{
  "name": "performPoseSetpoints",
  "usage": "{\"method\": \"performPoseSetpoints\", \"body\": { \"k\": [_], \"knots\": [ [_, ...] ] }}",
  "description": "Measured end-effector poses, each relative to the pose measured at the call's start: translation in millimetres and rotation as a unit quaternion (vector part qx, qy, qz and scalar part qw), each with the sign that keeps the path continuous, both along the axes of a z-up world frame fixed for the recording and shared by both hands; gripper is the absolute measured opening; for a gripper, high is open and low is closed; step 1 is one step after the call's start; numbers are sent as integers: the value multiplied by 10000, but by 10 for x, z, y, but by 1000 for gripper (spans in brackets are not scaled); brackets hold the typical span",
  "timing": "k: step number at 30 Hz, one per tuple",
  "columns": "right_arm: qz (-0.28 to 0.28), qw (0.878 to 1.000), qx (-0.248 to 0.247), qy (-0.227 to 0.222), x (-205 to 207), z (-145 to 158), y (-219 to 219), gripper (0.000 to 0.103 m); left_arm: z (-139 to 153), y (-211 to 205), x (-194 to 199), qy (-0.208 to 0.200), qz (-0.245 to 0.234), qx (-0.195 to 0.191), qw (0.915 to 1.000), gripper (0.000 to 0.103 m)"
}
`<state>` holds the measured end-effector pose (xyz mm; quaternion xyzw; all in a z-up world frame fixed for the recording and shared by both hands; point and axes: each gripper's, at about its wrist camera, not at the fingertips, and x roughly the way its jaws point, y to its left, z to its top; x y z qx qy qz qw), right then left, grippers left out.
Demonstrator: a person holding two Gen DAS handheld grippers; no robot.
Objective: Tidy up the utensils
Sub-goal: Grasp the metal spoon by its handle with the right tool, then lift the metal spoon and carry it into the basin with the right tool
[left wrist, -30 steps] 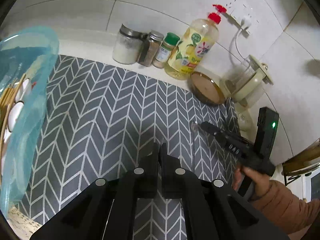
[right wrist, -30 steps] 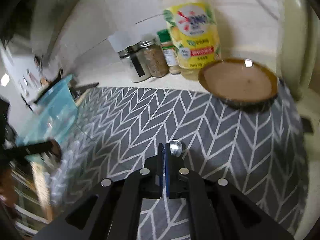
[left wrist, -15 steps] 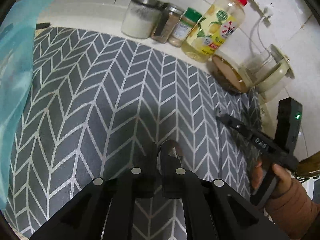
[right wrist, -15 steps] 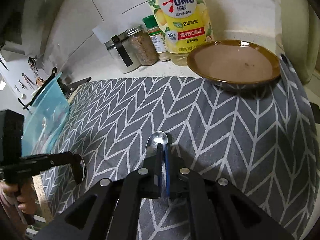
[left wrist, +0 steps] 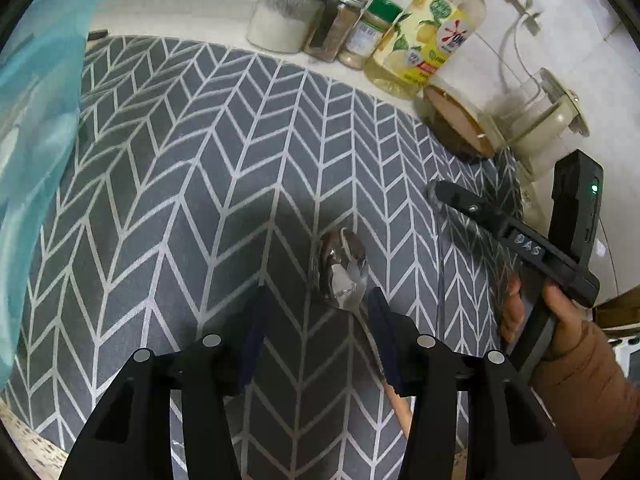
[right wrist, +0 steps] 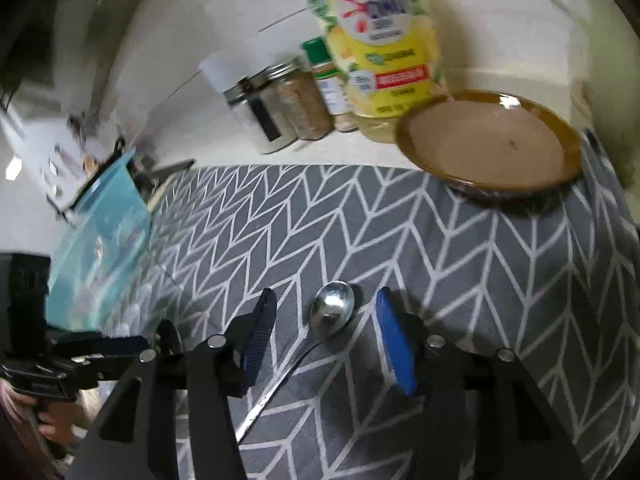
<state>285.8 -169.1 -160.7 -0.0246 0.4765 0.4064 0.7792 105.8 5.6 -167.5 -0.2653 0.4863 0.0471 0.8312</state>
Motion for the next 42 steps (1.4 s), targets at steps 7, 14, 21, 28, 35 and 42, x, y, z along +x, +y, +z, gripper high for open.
{"method": "performPoseSetpoints", "body": {
  "k": [7,14,21,28,35,42],
  "knots": [
    [544,9880,-1069,-972,-200,40,287,27,11,-64,32,23,-52,98,9999,58],
    [407,9941,-587,-815,-226,118,56,4,15,-86,63,50,-71,120,9999,60],
    [-134,9978,574,-294,-143,343,-232,2,-4,-53,105,-15,-82,-152,9998,58],
    [-148,9955,837,-409,-143,535,-286,2,-90,18,227,-117,-91,-609,9980,27],
    [-174,9952,892,-350,-176,536,-333,2,-71,-182,381,-237,-415,-396,9981,4],
    [-240,9943,989,-332,-205,589,-411,2,145,-202,319,-546,-485,-523,9960,1]
  ]
}}
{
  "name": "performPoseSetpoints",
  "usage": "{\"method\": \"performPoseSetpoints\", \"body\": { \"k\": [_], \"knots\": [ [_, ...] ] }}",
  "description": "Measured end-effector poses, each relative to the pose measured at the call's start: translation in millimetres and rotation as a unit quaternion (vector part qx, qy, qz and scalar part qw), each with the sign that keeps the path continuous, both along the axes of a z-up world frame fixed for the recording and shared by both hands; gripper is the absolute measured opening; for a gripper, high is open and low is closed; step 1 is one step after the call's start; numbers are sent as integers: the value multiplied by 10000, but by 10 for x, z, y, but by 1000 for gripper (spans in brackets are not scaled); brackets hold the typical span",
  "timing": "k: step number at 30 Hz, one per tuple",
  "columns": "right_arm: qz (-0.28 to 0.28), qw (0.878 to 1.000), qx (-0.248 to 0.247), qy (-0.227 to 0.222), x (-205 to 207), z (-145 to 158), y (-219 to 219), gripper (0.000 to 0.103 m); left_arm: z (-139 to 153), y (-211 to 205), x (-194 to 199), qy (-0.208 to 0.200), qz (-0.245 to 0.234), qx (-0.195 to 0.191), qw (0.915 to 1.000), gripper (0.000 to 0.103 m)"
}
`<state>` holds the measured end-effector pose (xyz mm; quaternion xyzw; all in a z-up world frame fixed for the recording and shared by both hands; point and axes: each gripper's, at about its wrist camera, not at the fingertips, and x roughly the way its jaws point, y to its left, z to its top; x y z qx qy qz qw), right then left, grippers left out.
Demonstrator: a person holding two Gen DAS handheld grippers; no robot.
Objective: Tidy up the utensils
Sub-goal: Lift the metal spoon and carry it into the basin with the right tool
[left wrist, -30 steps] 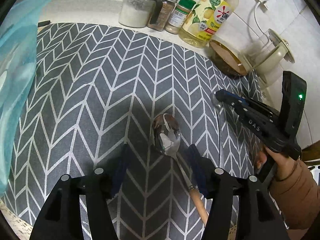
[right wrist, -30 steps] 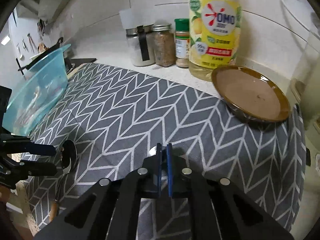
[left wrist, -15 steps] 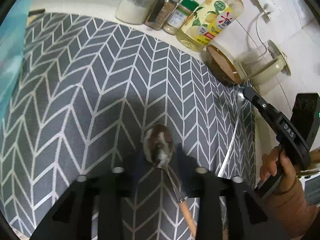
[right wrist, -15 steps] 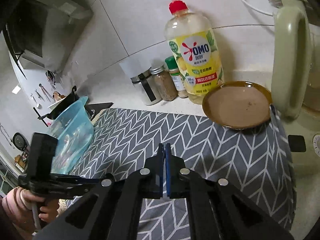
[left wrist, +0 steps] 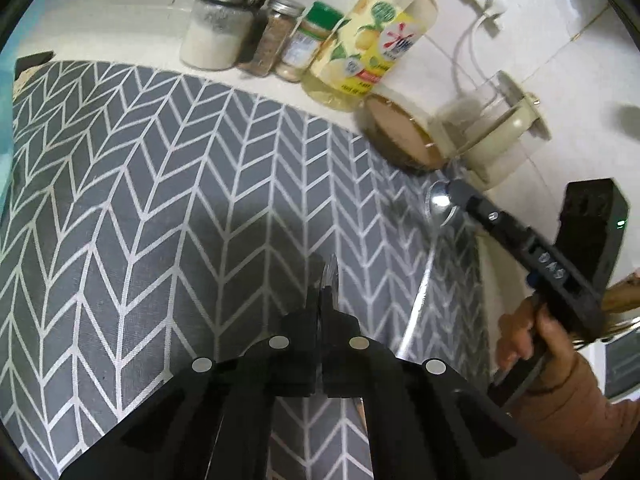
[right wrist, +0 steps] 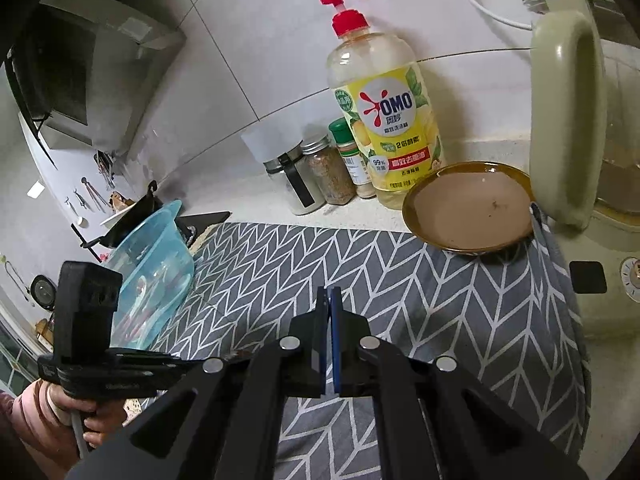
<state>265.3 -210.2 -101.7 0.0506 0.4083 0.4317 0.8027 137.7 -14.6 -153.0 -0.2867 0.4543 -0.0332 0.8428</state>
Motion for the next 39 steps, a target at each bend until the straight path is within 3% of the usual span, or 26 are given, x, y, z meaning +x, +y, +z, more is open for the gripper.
{"method": "performPoseSetpoints", "body": {
  "k": [7,21,32,39],
  "knots": [
    [-46,9999,120,11,-29,68,-39,2,137,69,-47,-36,158,180,9997,1],
    [185,9956,542,-738,-160,886,284,2,1221,731,-508,-926,563,713,9915,1],
    [38,9928,866,-832,-466,1134,524,2,1614,1174,-868,-1174,685,670,9885,2],
    [-33,9889,1049,-1055,-612,1404,594,2,1900,1581,-1109,-1316,984,981,9815,2]
  ]
}}
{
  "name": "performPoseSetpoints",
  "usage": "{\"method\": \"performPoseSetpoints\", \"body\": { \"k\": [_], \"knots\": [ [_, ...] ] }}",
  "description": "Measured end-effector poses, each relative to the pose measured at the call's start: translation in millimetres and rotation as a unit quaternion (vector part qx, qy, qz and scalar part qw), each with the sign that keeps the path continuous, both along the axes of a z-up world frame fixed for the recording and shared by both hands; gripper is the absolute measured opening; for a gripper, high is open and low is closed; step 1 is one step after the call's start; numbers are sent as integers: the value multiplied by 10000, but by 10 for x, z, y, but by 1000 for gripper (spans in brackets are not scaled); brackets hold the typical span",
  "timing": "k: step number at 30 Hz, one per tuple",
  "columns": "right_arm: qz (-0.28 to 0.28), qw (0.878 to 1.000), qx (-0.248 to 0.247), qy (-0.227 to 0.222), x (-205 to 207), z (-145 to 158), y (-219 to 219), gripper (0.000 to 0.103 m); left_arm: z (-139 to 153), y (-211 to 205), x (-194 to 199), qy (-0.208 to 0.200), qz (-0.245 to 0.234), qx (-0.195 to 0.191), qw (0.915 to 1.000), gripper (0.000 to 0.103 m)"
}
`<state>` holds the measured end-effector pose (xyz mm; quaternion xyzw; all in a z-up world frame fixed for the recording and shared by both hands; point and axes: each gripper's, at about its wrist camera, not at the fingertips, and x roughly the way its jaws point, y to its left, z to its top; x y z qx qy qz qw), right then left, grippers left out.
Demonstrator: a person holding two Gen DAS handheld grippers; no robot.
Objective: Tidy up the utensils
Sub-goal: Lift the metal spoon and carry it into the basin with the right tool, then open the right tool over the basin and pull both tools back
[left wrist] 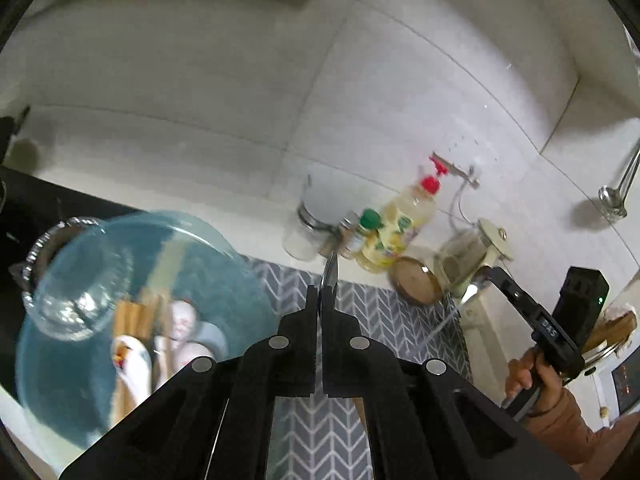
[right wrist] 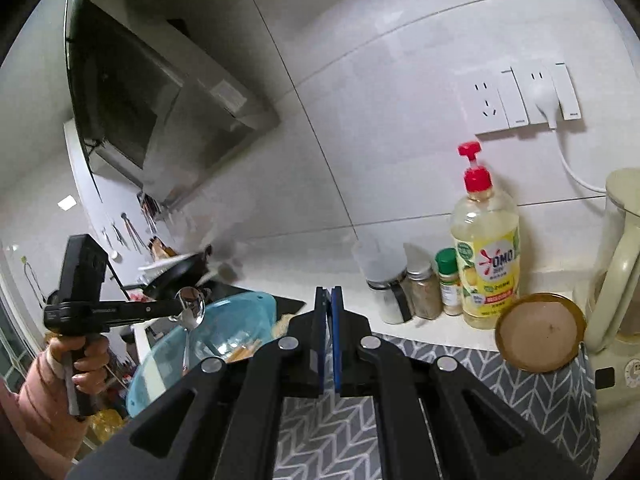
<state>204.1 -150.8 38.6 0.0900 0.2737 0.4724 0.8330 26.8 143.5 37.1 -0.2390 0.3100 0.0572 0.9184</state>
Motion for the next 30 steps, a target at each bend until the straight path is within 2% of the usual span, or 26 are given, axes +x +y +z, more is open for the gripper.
{"method": "performPoseSetpoints", "body": {
  "k": [4,9,13,16,20,23,30],
  "knots": [
    [140,9998,53,-113,-118,159,78,2,80,251,-155,-16,224,208,9995,2],
    [454,9986,205,-193,-277,386,342,2,43,696,-346,173,463,398,9980,2],
    [867,9951,451,-148,-466,534,758,2,-46,1049,-508,385,509,496,9967,2],
    [1155,9918,549,-24,-617,524,1080,2,-181,1271,-567,571,383,530,9962,2],
    [1503,9876,336,310,-800,261,1563,2,-489,1498,-564,905,112,485,9946,3],
    [1625,9851,-41,571,-899,-90,1940,2,-740,1588,-479,1167,-127,387,9923,3],
    [1472,9808,-952,854,-872,-673,2598,3,-1064,1595,-135,1567,-830,297,9837,3]
  ]
}}
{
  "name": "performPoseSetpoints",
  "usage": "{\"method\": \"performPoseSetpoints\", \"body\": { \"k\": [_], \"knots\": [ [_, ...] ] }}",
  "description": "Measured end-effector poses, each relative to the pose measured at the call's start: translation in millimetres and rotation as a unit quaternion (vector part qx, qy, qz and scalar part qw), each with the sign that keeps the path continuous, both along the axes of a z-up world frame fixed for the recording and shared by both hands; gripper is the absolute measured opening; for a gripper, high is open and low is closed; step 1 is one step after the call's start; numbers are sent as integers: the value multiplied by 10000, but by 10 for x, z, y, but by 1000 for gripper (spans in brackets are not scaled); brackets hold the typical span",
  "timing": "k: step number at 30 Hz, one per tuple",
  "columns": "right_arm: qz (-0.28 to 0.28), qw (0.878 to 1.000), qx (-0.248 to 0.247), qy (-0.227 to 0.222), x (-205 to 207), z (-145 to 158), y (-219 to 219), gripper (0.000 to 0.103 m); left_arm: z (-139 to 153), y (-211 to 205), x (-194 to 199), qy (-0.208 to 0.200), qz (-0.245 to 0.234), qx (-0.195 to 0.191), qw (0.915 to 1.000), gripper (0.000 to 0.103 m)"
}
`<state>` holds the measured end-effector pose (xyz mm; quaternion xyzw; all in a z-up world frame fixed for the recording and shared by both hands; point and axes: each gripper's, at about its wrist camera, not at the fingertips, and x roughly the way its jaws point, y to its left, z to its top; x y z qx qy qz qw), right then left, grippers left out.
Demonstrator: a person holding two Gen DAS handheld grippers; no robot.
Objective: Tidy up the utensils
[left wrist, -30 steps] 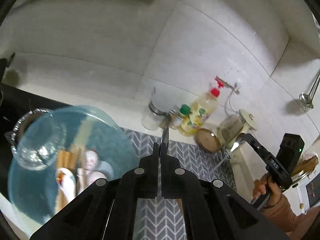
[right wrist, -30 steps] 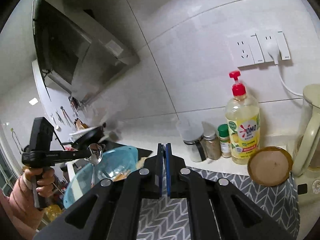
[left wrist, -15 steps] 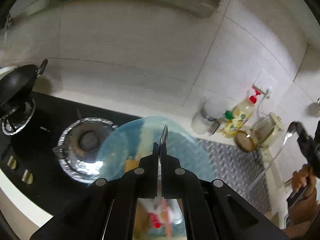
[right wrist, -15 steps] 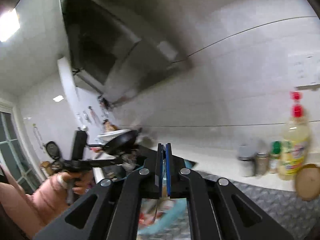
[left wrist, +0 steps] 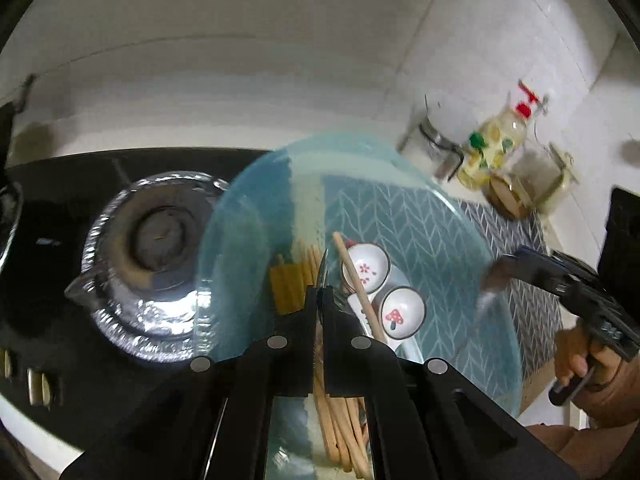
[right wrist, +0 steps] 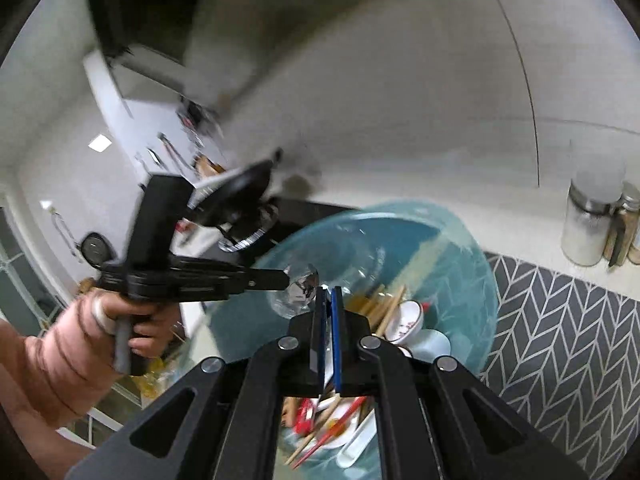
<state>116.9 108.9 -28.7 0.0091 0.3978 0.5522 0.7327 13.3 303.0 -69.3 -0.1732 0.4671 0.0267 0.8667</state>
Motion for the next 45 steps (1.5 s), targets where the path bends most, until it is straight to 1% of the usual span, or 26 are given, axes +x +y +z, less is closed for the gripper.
{"method": "performPoseSetpoints", "body": {
  "k": [3,4,5,8,10,11,13,14,15,16,17,19,20,21,23,24,25,26,28,31,33,35,37,39,43,45],
  "knots": [
    [-38,9990,-405,160,83,-146,200,3,-98,10,130,136,-215,-27,9997,3],
    [-57,9976,-637,275,126,-216,297,3,-142,19,174,228,-267,-44,9994,3],
    [-124,9957,-840,365,174,-267,355,3,-169,14,212,249,-374,-92,9989,4],
    [-359,9879,-1395,577,289,-422,521,3,-205,-21,299,348,-523,-63,9980,4],
    [-493,9835,-1582,723,354,-494,570,3,-212,-11,340,367,-544,-143,9977,6],
    [-573,9817,-1686,669,370,-509,599,3,-209,6,348,355,-542,-173,9977,7],
    [-666,9804,-1772,547,405,-505,643,3,-170,18,366,309,-555,-169,9978,13],
    [-718,9801,-1789,473,427,-483,658,3,-126,17,362,273,-540,-113,9981,20],
    [-776,9796,-1808,417,445,-446,662,3,-51,14,343,205,-508,-33,9985,32],
    [-852,9784,-1852,333,466,-383,679,3,28,20,327,133,-444,88,9989,38],
    [-896,9780,-1868,242,472,-300,695,3,155,30,302,9,-353,231,9991,46],
    [-954,9800,-1747,-67,460,-30,699,3,404,54,234,-269,-219,390,9986,55],
    [-978,9806,-1681,-234,432,114,682,3,539,56,187,-402,-130,484,9979,65],
    [-1007,9814,-1576,-433,388,302,646,3,710,45,119,-562,-16,625,9965,79],
    [-1076,9820,-1380,-713,298,618,565,4,1031,-45,-69,-898,254,955,9911,92],
    [-1119,9814,-1305,-855,219,767,511,6,1138,-90,-153,-1026,328,1048,9886,97],
    [-1158,9805,-1238,-997,116,896,441,17,1241,-164,-266,-1163,407,1129,9859,100],
    [-1198,9794,-1172,-1126,-9,1002,348,45,1292,-216,-339,-1228,445,1163,9846,99],
    [-1337,9770,-1029,-1304,-248,1102,165,80,1347,-391,-567,-1205,641,1234,9829,99],
    [-1491,9735,-677,-1600,-678,1154,-190,80,1297,-602,-883,-1162,947,1131,9822,99],
    [-1474,9713,-788,-1693,-897,1116,-309,80,1209,-728,-1046,-950,1082,1090,9836,99],
    [-1446,9709,-954,-1655,-1096,1026,-408,80,1103,-831,-1148,-682,1136,1136,9847,99],
    [-1480,9736,-948,-1455,-1271,948,-536,80,993,-961,-1234,-431,1085,1197,9859,99],
    [-1558,9753,-977,-1225,-1351,877,-632,80,932,-1053,-1333,-305,1008,1247,9866,99],
    [-1844,9777,-723,-696,-1459,783,-861,80,867,-1138,-1455,-355,707,1124,9905,99],
    [-1971,9767,-631,-564,-1480,764,-930,80,843,-1127,-1473,-398,527,1048,9923,99]
  ]
}}
